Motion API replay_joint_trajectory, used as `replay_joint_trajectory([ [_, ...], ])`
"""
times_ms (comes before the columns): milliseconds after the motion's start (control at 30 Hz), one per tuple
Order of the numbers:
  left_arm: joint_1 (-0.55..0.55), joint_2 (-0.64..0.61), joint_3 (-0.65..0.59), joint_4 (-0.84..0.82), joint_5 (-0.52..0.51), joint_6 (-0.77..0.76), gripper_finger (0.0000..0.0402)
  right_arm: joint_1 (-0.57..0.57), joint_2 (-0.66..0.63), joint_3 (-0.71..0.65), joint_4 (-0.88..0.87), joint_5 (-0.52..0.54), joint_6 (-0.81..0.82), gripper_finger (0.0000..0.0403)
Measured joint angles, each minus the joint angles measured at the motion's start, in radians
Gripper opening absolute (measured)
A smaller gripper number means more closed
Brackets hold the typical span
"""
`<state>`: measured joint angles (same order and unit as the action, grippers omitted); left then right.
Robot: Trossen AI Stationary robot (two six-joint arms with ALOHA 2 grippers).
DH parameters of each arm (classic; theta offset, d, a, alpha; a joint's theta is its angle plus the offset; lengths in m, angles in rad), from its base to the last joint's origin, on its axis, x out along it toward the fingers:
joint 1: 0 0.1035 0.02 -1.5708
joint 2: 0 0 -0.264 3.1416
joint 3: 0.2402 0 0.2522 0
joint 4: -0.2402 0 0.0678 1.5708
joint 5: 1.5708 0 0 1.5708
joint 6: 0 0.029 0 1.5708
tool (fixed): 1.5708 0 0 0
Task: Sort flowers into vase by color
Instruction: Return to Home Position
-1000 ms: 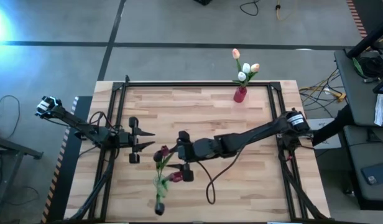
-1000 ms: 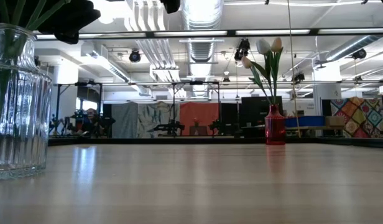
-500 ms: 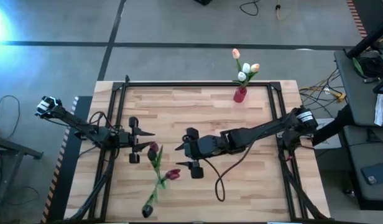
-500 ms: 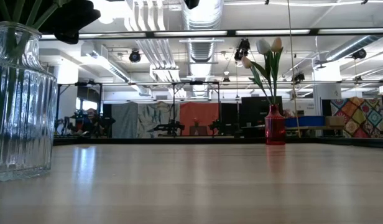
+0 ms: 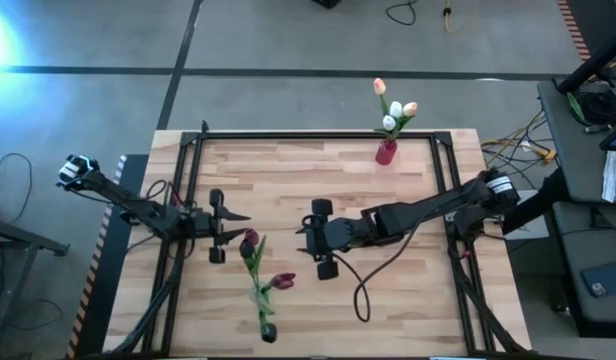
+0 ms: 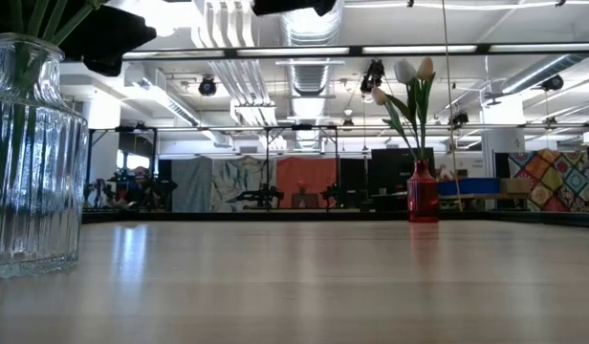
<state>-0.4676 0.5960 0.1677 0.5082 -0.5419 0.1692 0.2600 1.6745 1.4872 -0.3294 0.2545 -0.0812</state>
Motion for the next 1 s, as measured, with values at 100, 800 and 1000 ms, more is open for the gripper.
replay_joint_trajectory([
  [100,0.027,0.008,0.0,-0.017,0.0,-0.024,0.0085,-0.003,-0.023,-0.066,0.019,0.005,-0.063,0.0121],
  [800,0.525,0.052,0.0,-0.037,0.51,-0.028,0.0,-0.14,-0.46,-0.892,0.755,-0.161,-0.156,0.0009],
  [1000,0.578,0.035,-0.019,-0.066,0.589,0.0,0.0,-0.196,-0.588,-1.076,0.845,-0.158,-0.137,0.0009],
])
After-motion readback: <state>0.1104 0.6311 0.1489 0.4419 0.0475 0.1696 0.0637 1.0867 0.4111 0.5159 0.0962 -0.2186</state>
